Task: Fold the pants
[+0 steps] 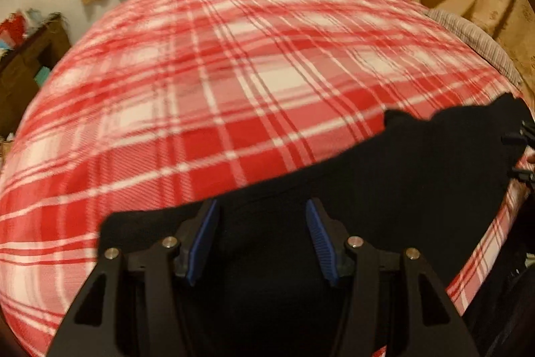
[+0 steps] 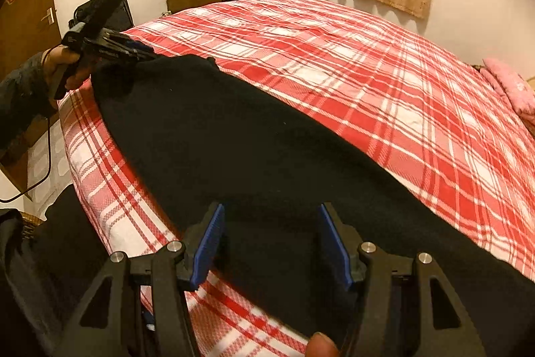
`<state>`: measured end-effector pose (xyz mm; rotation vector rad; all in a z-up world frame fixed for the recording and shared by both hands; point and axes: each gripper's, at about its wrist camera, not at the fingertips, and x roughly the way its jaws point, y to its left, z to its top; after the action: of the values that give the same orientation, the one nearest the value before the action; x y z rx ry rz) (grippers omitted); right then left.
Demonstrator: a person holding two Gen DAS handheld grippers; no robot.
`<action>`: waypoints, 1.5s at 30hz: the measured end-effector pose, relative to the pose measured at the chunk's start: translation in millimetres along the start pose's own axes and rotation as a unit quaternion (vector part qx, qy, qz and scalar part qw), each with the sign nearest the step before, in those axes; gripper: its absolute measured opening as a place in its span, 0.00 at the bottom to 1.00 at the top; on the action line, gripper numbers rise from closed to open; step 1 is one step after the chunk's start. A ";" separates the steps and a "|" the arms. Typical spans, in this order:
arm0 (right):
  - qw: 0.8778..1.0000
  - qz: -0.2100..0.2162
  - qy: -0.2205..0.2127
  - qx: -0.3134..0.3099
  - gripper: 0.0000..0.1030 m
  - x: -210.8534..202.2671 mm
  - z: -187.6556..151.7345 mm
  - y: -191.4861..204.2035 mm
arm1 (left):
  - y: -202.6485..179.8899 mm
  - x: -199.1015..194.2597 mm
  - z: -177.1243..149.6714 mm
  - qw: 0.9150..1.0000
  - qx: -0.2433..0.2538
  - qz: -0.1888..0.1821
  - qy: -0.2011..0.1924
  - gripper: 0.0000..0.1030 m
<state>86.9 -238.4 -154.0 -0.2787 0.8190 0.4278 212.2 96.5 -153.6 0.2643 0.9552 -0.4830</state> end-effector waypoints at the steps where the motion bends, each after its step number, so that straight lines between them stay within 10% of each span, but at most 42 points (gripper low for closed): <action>1: 1.000 0.000 -0.001 -0.002 0.58 -0.9 0.8 1.6 | -0.7 2.1 -0.9 1.000 0.004 0.004 -0.001 0.43; 2: 1.000 0.000 -0.003 -0.003 0.58 -2.0 1.3 2.8 | -3.7 1.5 -2.7 1.000 0.014 0.008 -0.004 0.15; 3: 1.000 0.000 -0.003 -0.004 0.58 -3.1 1.3 3.3 | -3.9 1.3 -3.3 1.000 0.017 0.019 -0.003 0.09; 16: 0.999 -0.015 -0.016 0.038 0.58 -15.0 -2.6 -13.4 | 35.5 -15.8 -17.5 0.992 -0.110 0.032 -0.051 0.05; 18: 0.998 -0.020 -0.013 0.058 0.58 -18.0 -6.9 -21.1 | 35.6 -23.2 -15.1 0.991 -0.116 0.036 -0.057 0.08; 24: 0.986 -0.073 -0.010 0.147 0.63 -52.4 -37.4 -62.1 | -1.5 -56.0 -3.7 0.990 -0.090 0.038 -0.104 0.62; 35: 0.909 -0.279 -0.023 0.307 0.63 -193.6 -129.0 -181.5 | -134.6 -28.6 9.1 0.994 0.032 -0.062 -0.082 0.63; 45: 0.896 -0.217 0.001 0.387 0.63 -190.2 -161.1 -264.7 | -135.3 -9.3 2.2 0.997 0.007 -0.052 -0.065 0.63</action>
<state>-7.3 -584.8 -96.3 0.2851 0.8405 -0.3328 141.0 -18.7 -145.5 0.1941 0.8421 -0.5946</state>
